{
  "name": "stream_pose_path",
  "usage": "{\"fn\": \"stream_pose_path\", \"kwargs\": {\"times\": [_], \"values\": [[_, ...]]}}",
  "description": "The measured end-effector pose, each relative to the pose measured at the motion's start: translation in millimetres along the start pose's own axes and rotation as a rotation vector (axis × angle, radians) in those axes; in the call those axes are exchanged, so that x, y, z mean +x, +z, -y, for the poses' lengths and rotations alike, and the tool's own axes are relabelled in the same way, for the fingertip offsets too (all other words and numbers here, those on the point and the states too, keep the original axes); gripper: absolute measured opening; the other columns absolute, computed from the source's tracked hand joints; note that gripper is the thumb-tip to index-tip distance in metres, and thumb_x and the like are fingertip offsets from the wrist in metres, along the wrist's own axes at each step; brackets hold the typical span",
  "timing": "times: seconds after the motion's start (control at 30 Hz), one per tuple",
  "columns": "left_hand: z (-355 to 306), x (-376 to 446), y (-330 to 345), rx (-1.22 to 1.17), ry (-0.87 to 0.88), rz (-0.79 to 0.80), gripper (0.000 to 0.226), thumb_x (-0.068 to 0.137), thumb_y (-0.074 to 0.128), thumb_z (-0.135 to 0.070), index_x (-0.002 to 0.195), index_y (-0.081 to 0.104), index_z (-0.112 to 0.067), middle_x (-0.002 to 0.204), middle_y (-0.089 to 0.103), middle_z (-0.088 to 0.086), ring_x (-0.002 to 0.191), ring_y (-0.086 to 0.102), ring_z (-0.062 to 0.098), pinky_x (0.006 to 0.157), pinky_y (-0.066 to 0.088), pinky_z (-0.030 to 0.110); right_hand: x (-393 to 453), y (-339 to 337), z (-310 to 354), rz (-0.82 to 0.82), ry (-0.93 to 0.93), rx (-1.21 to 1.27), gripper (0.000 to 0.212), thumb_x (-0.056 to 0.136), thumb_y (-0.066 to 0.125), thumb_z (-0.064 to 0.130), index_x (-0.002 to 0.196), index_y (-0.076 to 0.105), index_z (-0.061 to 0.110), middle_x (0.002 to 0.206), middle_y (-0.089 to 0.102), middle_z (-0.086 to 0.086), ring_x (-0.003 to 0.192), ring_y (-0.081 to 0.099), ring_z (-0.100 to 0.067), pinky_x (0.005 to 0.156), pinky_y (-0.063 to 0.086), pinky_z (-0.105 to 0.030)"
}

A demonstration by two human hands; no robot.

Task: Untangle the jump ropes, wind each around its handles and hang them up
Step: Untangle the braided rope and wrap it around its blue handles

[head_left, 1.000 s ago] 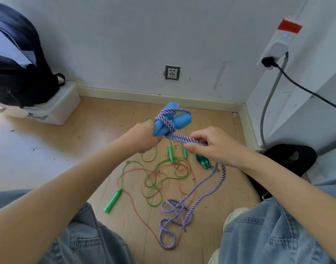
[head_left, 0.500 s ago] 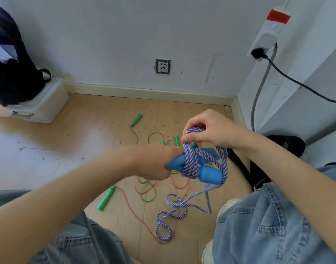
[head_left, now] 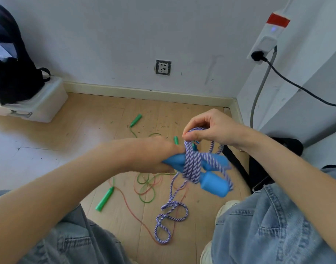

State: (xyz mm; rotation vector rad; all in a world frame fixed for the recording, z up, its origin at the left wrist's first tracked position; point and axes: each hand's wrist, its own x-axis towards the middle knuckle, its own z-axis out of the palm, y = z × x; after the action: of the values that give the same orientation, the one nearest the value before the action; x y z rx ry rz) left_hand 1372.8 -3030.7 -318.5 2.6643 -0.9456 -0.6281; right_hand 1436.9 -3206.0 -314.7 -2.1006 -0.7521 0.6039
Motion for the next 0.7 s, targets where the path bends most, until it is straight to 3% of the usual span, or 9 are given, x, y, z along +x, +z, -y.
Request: {"fn": "stream_pose_path", "kwargs": {"times": [0.1, 0.17, 0.2, 0.27, 0.37, 0.43, 0.57, 0.63, 0.7], "values": [[4.2, -12.0, -13.6, -0.243, 0.014, -0.235, 0.03, 0.082, 0.067, -0.019, 0.108, 0.053, -0.022, 0.082, 0.053, -0.02, 0.068, 0.048, 0.002, 0.062, 0.036, 0.012, -8.2, -9.5, 1.1, -0.016, 0.067, 0.233, 0.016, 0.077, 0.064, 0.018, 0.066, 0.071, 0.01, 0.064, 0.065, -0.007, 0.059, 0.056, -0.011, 0.06, 0.046, -0.025], [5.1, -16.9, -20.4, -0.438, -0.03, -0.366, 0.03, 0.079, 0.07, -0.016, 0.1, 0.05, -0.019, 0.083, 0.059, -0.014, 0.065, 0.054, -0.001, 0.06, 0.044, 0.013, -9.7, -10.3, -3.6, -0.149, 0.233, 0.458, 0.048, 0.088, 0.047, 0.005, 0.044, 0.065, 0.008, 0.043, 0.059, 0.0, 0.039, 0.053, -0.002, 0.043, 0.043, -0.017], [6.1, -18.2, -24.0, -0.574, -0.035, -0.435, 0.03, 0.078, 0.071, -0.013, 0.1, 0.051, -0.014, 0.082, 0.061, -0.01, 0.061, 0.055, -0.001, 0.057, 0.046, 0.013, -11.5, -9.0, -3.3, -0.131, 0.246, 0.559, 0.047, 0.091, 0.042, 0.004, 0.05, 0.065, 0.008, 0.042, 0.056, 0.0, 0.034, 0.049, -0.003, 0.037, 0.037, -0.016], [10.0, -17.8, -28.7, -0.827, -0.062, -0.564, 0.034, 0.078, 0.069, -0.01, 0.108, 0.052, -0.008, 0.079, 0.065, -0.003, 0.06, 0.057, 0.005, 0.054, 0.048, 0.017, -10.2, -2.8, -1.3, 0.03, 0.169, 0.57, 0.026, 0.086, 0.048, 0.022, 0.071, 0.063, 0.008, 0.056, 0.05, -0.001, 0.039, 0.035, -0.006, 0.041, 0.025, -0.018], [17.6, -6.6, -22.0, -1.01, -0.261, -0.667, 0.031, 0.085, 0.063, -0.015, 0.113, 0.05, -0.01, 0.073, 0.069, -0.006, 0.061, 0.062, 0.004, 0.053, 0.051, 0.019, -4.3, 13.3, -1.5, 0.106, 0.184, 0.511, 0.039, 0.093, 0.04, 0.036, 0.077, 0.059, 0.006, 0.051, 0.039, 0.004, 0.04, 0.022, -0.005, 0.043, 0.014, -0.021], [24.7, 3.7, -13.6, -0.918, -0.453, -0.697, 0.03, 0.089, 0.059, -0.02, 0.114, 0.047, -0.009, 0.075, 0.066, -0.004, 0.06, 0.061, 0.007, 0.05, 0.049, 0.02, -1.8, 19.0, -3.0, 0.113, 0.164, 0.5, 0.039, 0.098, 0.036, 0.031, 0.08, 0.059, 0.005, 0.049, 0.037, 0.006, 0.04, 0.021, -0.005, 0.041, 0.014, -0.019], [32.2, 12.7, -1.3, -0.39, -0.634, -0.547, 0.029, 0.09, 0.055, -0.026, 0.102, 0.035, -0.008, 0.09, 0.054, 0.007, 0.073, 0.054, 0.023, 0.055, 0.04, 0.03, -1.7, 19.5, -0.5, 0.042, 0.124, 0.368, 0.025, 0.094, 0.05, 0.021, 0.072, 0.059, 0.011, 0.046, 0.035, 0.011, 0.041, 0.022, -0.004, 0.04, 0.018, -0.015], [28.2, 16.5, 6.1, -0.341, -0.626, -0.44, 0.028, 0.091, 0.052, -0.025, 0.097, 0.03, -0.009, 0.093, 0.051, 0.009, 0.074, 0.048, 0.023, 0.054, 0.033, 0.03, -2.0, 19.7, 0.3, 0.015, 0.115, 0.342, 0.028, 0.094, 0.049, 0.021, 0.069, 0.058, 0.012, 0.046, 0.035, 0.01, 0.041, 0.023, -0.005, 0.04, 0.019, -0.016], [21.5, 19.6, 11.2, -0.461, -0.593, -0.327, 0.028, 0.09, 0.049, -0.025, 0.101, 0.033, -0.006, 0.098, 0.055, 0.012, 0.077, 0.051, 0.024, 0.058, 0.039, 0.032, -1.2, 19.7, 0.4, 0.022, 0.101, 0.319, 0.031, 0.095, 0.048, 0.022, 0.066, 0.058, 0.013, 0.046, 0.036, 0.009, 0.042, 0.024, -0.006, 0.04, 0.02, -0.016]]}}
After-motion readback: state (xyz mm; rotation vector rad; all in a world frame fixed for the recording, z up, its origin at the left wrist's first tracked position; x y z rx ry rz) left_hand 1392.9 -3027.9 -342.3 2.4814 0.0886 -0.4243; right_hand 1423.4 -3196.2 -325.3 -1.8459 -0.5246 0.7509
